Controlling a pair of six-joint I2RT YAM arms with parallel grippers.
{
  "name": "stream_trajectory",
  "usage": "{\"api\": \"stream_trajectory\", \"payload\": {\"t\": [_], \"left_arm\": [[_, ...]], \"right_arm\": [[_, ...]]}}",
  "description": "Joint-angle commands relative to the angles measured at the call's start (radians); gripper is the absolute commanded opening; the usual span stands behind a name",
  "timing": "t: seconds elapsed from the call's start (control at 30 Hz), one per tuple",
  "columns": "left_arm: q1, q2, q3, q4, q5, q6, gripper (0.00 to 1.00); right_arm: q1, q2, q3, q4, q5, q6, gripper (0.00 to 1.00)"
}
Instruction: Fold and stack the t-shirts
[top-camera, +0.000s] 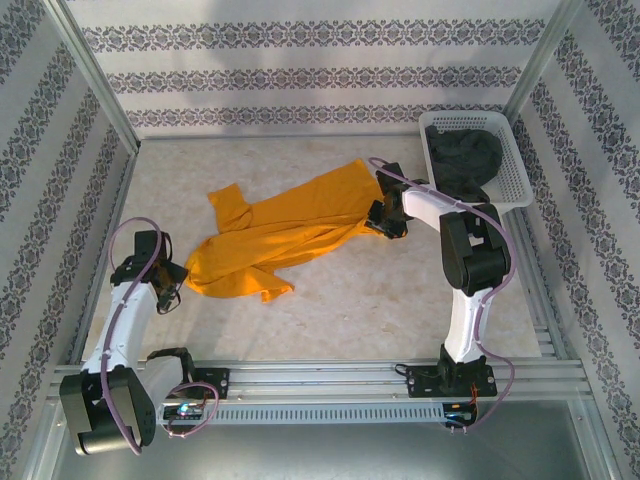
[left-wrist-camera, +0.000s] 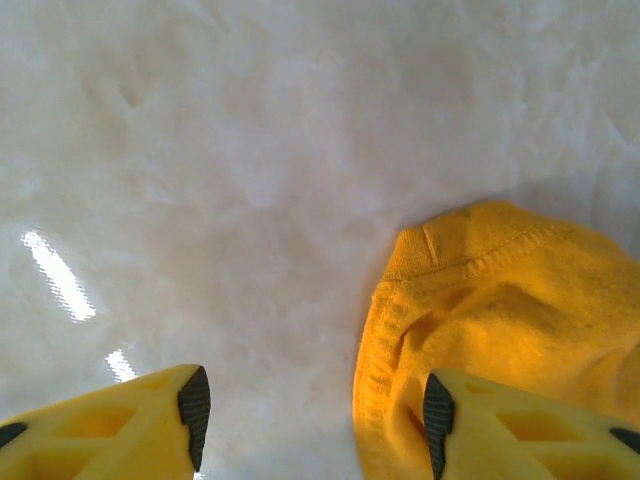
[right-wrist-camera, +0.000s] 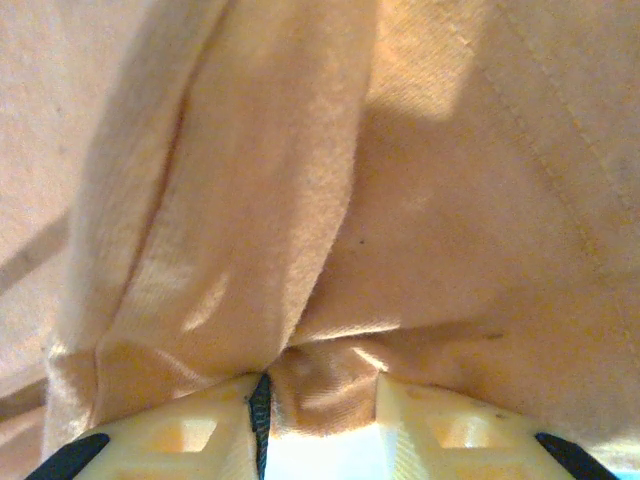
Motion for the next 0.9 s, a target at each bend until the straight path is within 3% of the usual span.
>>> {"api": "stream_trajectory", "payload": {"t": [0.0,0.17,0.33,0.77,0.87], "left_arm": [[-0.007,-0.014,0.011,-0.033,0.049,-0.007,0.6],[-0.161,-0.042,-0.051,-0.005,0.186,-0.152,0.54],[-0.316,0.071,-0.08,0.129,0.206,-0.272,0.53],[-0.362,0.406,0.011,0.266,0.205,-0.253,0.49],[-0.364,0.449,0.029,0.306,0.195,-0.246,0.38]], "right_arm": [[0.029,-0.072,0.003,-0.075,0.024,-0.037,0.36],[0.054,-0.152,-0.03,-0.082,0.016,-0.068,0.37],[0.092,-0.223,-0.05,-0.062,0.002,-0.107,0.38],[0.117,-0.324,-0.089,-0.072,0.012,-0.086,0.39],[0.11,-0.359,-0.122,-0.069,0.032,-0.076,0.39]]}}
